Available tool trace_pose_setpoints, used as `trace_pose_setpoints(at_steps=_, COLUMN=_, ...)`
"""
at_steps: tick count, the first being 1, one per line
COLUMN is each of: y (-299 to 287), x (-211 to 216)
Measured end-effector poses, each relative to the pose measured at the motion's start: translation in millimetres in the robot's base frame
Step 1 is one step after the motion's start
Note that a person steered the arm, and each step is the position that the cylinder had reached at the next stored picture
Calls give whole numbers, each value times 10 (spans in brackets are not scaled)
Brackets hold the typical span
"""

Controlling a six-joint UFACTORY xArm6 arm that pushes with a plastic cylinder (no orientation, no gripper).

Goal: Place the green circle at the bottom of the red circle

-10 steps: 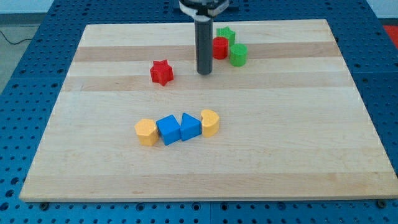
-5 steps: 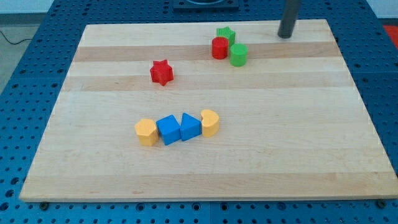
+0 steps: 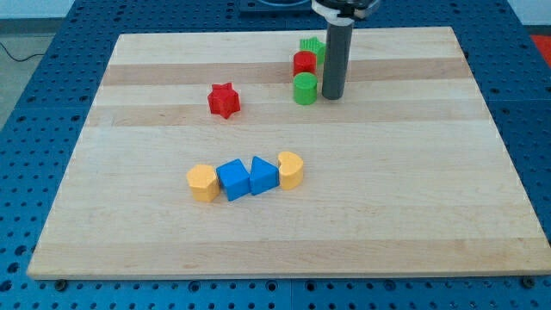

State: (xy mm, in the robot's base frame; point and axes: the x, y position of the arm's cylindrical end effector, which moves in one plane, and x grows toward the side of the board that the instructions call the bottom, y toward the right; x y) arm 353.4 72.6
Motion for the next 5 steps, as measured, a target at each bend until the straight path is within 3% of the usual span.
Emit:
trace_pose_setpoints(at_steps=1, y=-144, x=119)
trace_pose_setpoints(at_steps=4, y=-276, x=-91)
trace_pose_setpoints(at_steps=5, y=-276, x=206)
